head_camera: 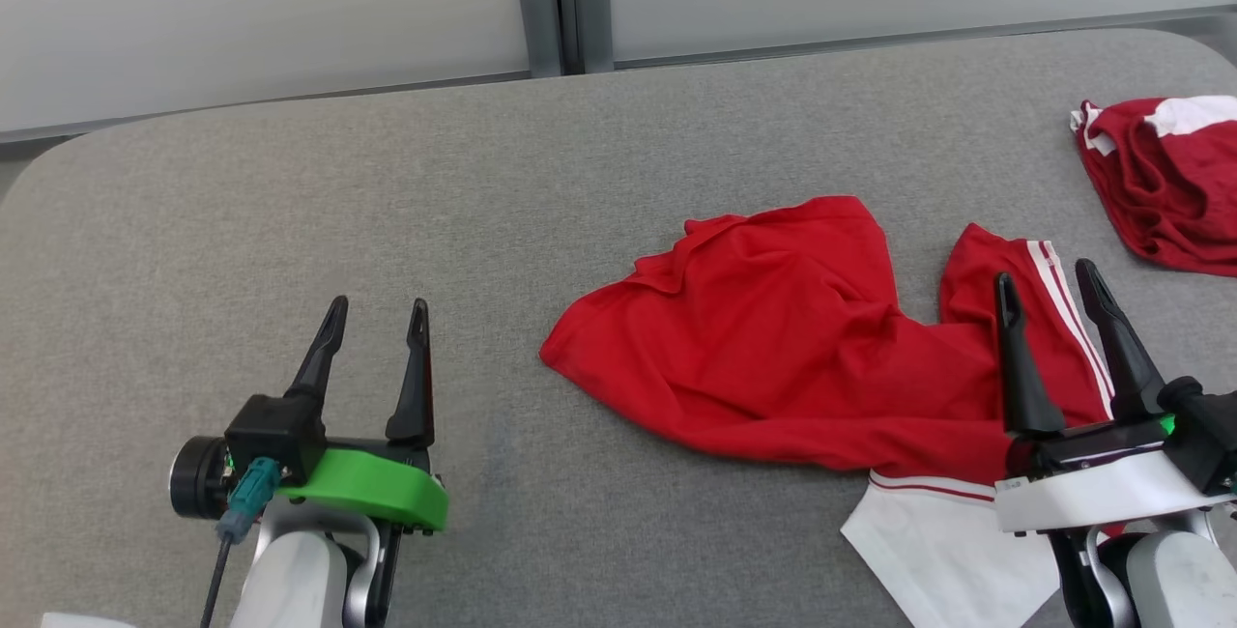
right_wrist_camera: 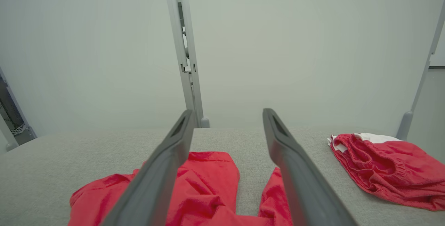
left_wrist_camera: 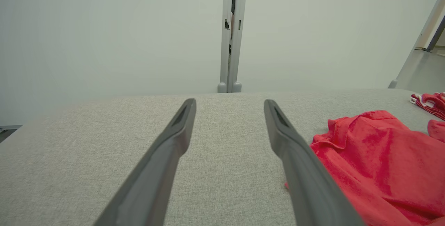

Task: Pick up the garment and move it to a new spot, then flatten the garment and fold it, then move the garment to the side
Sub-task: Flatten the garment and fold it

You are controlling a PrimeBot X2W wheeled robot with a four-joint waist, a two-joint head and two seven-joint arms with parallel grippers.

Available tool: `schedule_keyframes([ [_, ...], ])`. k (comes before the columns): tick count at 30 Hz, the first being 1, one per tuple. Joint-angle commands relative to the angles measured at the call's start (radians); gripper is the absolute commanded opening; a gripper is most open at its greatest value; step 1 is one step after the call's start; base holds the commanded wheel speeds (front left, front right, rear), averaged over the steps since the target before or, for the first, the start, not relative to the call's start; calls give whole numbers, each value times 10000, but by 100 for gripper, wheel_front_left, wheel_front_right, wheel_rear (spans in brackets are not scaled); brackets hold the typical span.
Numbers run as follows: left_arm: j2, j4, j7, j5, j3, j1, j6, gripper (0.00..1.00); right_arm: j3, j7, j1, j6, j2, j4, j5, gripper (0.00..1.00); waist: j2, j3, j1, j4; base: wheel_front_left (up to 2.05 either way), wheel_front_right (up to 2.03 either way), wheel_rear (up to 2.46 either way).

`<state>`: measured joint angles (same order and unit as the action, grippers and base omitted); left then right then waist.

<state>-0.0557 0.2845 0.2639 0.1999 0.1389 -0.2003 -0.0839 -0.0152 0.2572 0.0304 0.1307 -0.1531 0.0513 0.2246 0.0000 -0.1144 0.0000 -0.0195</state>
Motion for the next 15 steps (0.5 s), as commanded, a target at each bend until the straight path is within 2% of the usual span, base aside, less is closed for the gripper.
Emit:
schedule_keyframes([
  [1, -101, 115, 1, -62, 85, -286, -62, 100, 56, 69, 95, 1, 45, 4, -53, 100, 0, -71, 0, -156, 0, 0, 0],
  [7, -202, 922, 0, -290, 645, -1258, -286, 100, 291, 78, 270, 1, 150, -156, 64, 100, 0, -233, 0, -534, 0, 0, 0],
  [15, -349, 2814, -256, -436, 1817, -2796, -454, 100, 501, 82, 594, 1, 239, -288, 88, 100, 0, -561, 0, -1131, 0, 0, 0],
])
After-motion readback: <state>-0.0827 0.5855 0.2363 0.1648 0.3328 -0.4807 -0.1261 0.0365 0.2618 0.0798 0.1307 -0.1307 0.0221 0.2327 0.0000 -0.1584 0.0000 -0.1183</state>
